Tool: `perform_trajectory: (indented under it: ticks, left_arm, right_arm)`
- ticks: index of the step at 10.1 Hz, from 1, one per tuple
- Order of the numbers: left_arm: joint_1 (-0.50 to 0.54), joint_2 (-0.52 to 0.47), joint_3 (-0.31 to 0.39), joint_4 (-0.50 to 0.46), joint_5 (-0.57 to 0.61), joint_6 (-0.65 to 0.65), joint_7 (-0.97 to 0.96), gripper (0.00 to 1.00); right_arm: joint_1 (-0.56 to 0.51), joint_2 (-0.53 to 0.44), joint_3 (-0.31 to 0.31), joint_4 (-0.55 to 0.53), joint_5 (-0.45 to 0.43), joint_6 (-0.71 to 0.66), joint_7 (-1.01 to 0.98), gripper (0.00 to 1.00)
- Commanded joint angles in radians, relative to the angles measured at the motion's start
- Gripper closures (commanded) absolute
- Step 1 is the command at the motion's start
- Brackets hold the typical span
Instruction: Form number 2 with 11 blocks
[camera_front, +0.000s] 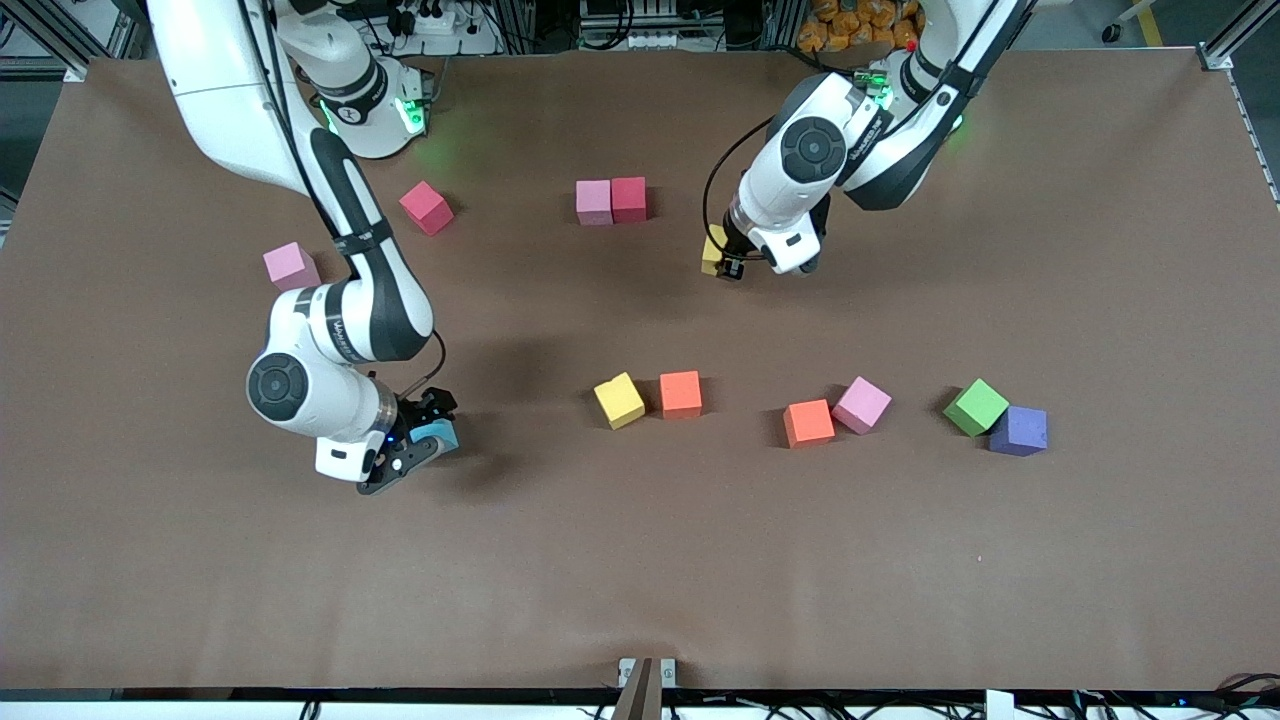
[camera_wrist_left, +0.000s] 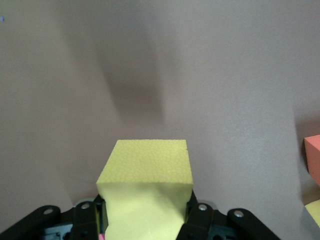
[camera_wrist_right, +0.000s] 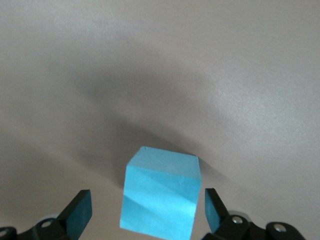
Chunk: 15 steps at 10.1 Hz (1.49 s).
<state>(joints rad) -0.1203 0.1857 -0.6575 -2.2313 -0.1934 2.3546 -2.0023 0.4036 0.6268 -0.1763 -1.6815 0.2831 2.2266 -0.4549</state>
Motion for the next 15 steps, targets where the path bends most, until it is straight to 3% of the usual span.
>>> perform_trajectory:
  ticks: [1,3,6,11,15]
  left_arm:
    - [-0.007,-0.025,-0.031,-0.05,-0.04,0.066,-0.061,0.81]
    - [-0.022,0.009,-0.047,-0.065,-0.055,0.119,-0.09,0.81]
    - [-0.054,0.041,-0.064,-0.111,-0.061,0.21,-0.174,0.81]
    - [-0.064,0.04,-0.119,-0.137,-0.061,0.215,-0.285,0.81]
    - [-0.076,0.047,-0.123,-0.157,-0.061,0.238,-0.289,0.82]
  right_arm:
    - [-0.003,0.039,0.003,0.045,0.007,0.022,0.03,0.0]
    - [0.0,0.062,0.001,0.045,0.005,0.06,0.095,0.0]
    - [0.004,0.068,-0.015,0.042,-0.102,0.061,0.18,0.0]
    - [0.027,0.086,-0.014,0.036,-0.093,0.093,0.26,0.0]
    - [0.027,0.096,-0.014,0.031,-0.094,0.099,0.259,0.0]
